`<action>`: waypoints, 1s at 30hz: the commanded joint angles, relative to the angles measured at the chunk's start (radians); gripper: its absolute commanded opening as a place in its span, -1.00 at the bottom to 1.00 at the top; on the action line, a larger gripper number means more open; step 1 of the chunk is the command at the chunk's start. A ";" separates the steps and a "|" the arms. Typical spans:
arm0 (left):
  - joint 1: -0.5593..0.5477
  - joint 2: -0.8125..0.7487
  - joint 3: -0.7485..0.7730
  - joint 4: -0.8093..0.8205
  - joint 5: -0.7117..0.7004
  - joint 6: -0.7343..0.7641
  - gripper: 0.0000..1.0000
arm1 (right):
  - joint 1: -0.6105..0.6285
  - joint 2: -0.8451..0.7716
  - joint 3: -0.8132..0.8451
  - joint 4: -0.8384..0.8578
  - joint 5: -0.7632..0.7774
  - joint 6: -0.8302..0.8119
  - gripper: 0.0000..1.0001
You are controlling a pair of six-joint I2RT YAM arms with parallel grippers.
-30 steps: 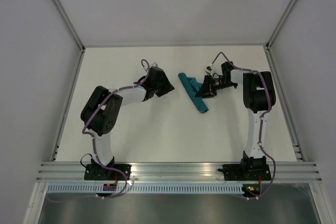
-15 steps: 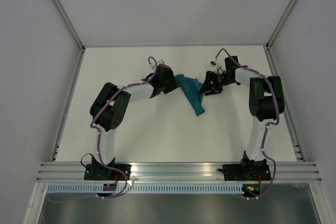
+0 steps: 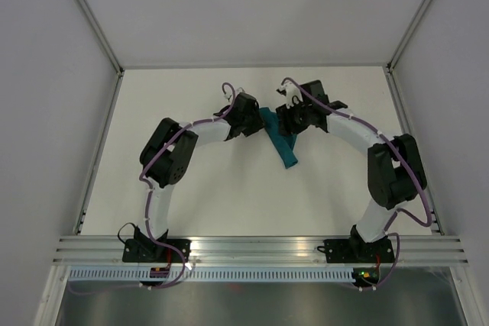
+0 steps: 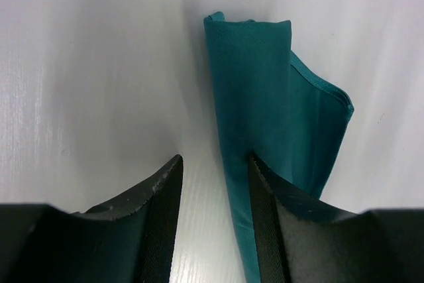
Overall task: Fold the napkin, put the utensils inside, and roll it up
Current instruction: Roll the napkin with the utensil
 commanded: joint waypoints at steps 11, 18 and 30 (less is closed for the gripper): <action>0.154 -0.279 -0.103 -0.030 -0.041 -0.051 0.08 | 0.291 0.029 -0.067 0.192 0.621 -0.126 0.27; 0.247 -0.377 -0.160 -0.052 -0.025 -0.035 0.09 | 0.367 0.124 -0.041 0.235 0.738 -0.160 0.28; 0.278 -0.420 -0.197 -0.042 -0.002 -0.005 0.09 | 0.406 0.277 0.025 0.298 0.914 -0.223 0.29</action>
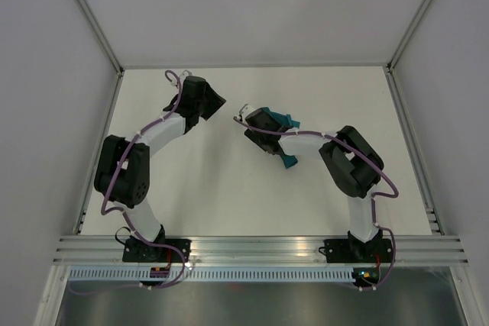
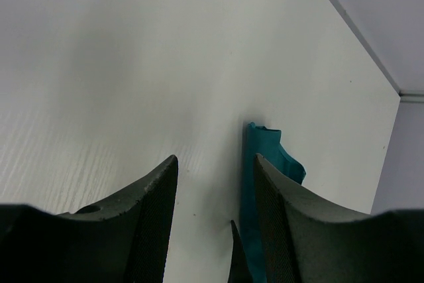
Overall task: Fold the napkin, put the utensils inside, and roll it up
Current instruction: Roll the napkin with the utensil
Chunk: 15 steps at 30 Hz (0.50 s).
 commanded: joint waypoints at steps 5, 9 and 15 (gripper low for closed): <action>0.017 -0.048 -0.015 0.004 0.034 0.017 0.09 | -0.001 0.053 0.039 0.005 0.077 -0.034 -0.31; 0.021 -0.051 -0.027 0.014 0.043 0.019 0.09 | -0.009 0.045 0.037 -0.025 0.032 -0.011 -0.44; 0.021 -0.060 -0.055 0.023 0.045 0.027 0.09 | -0.076 -0.027 0.051 -0.108 -0.247 0.095 -0.49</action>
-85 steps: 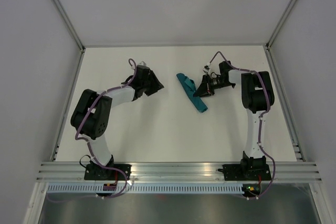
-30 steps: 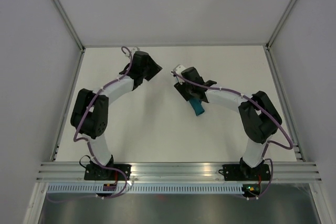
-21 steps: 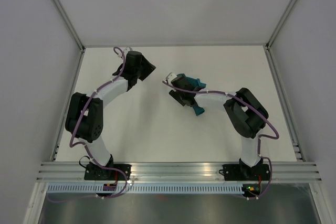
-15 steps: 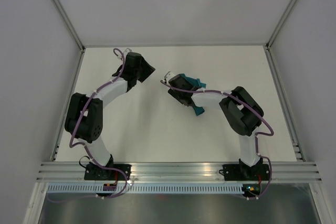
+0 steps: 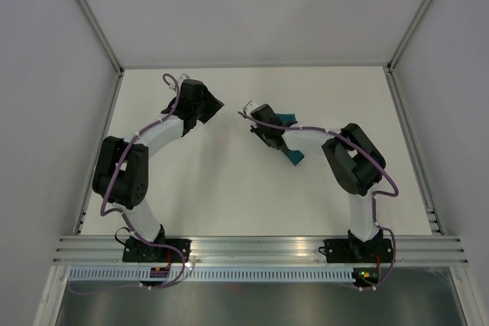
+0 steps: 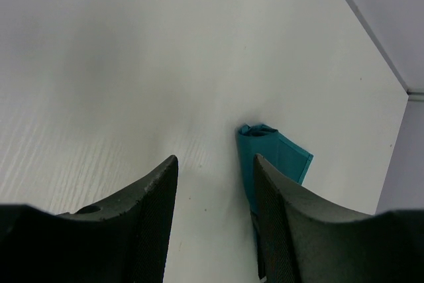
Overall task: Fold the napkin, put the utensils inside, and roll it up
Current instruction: Roll the napkin with the utensil
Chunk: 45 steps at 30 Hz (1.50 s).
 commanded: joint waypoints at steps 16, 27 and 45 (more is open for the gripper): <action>-0.019 -0.058 -0.120 0.080 0.048 0.042 0.06 | -0.358 0.150 0.329 -0.454 -1.203 0.216 -0.55; -0.088 -0.008 -0.110 0.107 0.047 0.099 0.06 | -0.459 0.357 0.450 -0.587 -1.360 0.230 -0.54; -0.287 0.227 0.187 0.028 -0.151 0.418 0.28 | -0.470 0.497 0.612 -0.903 -1.438 0.027 -0.56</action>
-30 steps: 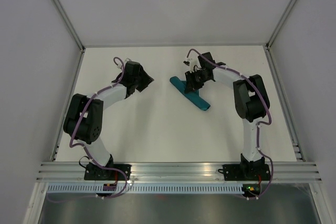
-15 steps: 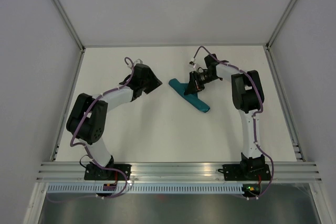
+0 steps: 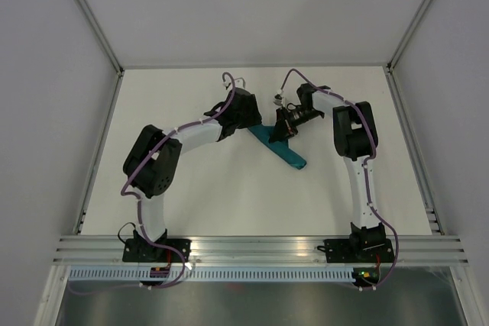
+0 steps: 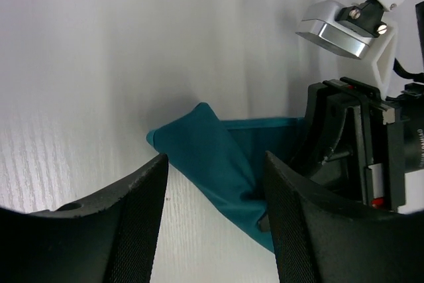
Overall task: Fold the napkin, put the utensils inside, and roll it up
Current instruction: Roll the napkin with the utensil
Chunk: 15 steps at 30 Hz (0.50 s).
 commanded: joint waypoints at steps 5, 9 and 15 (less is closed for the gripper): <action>-0.024 0.089 0.099 -0.091 -0.137 0.149 0.23 | 0.000 0.065 0.029 -0.127 0.043 -0.113 -0.55; -0.039 0.105 0.092 -0.105 -0.183 0.168 0.23 | 0.000 0.076 0.032 -0.128 0.046 -0.113 -0.56; -0.047 0.130 0.100 -0.110 -0.186 0.185 0.23 | 0.000 0.078 0.030 -0.108 0.057 -0.092 -0.54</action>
